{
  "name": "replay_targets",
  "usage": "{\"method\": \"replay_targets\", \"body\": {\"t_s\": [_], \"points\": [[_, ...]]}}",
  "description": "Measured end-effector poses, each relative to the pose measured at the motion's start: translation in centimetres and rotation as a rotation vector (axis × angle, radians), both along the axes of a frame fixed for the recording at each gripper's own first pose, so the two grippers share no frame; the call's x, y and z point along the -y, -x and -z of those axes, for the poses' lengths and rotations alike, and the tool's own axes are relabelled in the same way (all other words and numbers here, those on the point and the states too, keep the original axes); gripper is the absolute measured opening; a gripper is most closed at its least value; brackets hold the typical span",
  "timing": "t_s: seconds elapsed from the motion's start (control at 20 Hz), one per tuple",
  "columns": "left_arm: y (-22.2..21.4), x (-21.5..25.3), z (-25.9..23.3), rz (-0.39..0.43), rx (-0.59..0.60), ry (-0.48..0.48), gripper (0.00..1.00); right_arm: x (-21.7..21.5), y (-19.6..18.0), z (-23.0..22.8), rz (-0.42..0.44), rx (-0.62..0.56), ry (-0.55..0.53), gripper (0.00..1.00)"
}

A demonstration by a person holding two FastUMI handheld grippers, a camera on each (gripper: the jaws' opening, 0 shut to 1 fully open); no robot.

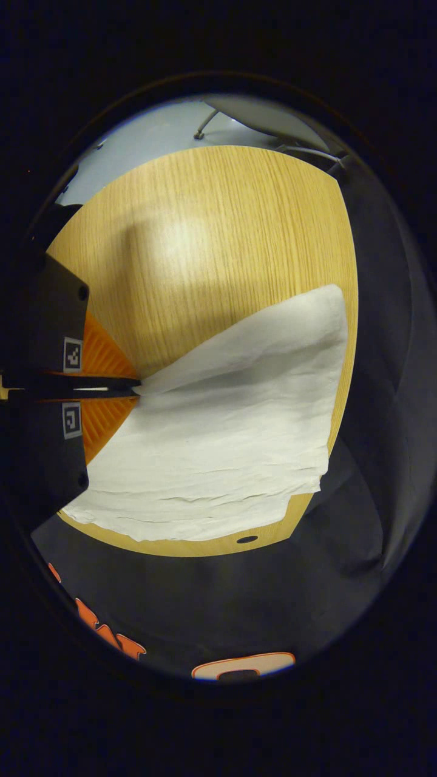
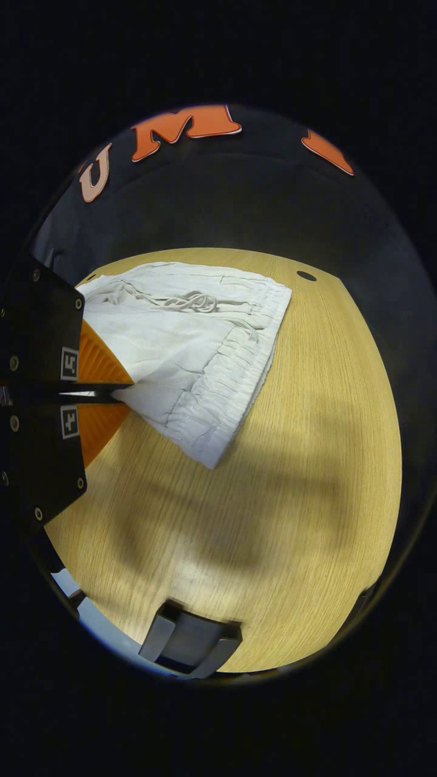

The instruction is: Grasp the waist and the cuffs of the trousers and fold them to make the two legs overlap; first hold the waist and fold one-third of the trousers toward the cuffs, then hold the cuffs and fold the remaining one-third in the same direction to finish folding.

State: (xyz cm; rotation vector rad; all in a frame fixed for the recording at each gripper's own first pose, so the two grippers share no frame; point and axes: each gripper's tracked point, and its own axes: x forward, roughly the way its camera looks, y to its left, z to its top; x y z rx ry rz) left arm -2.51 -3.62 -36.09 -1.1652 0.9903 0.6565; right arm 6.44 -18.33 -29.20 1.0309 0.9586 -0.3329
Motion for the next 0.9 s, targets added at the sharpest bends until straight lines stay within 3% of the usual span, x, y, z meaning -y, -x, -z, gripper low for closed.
{"method": "replay_targets", "body": {"t_s": [0.3,0.9], "points": [[-1.0,-1.7,-2.8,0.035,0.039,-0.023,0.04,-0.4,-0.3,-1.3,-0.025,0.041,0.011,0.0],[-8.1,-2.2,-10.8,0.165,0.227,-0.074,0.04,-1.6,-3.4,-6.7,-0.029,0.175,-0.042,0.0]]}}
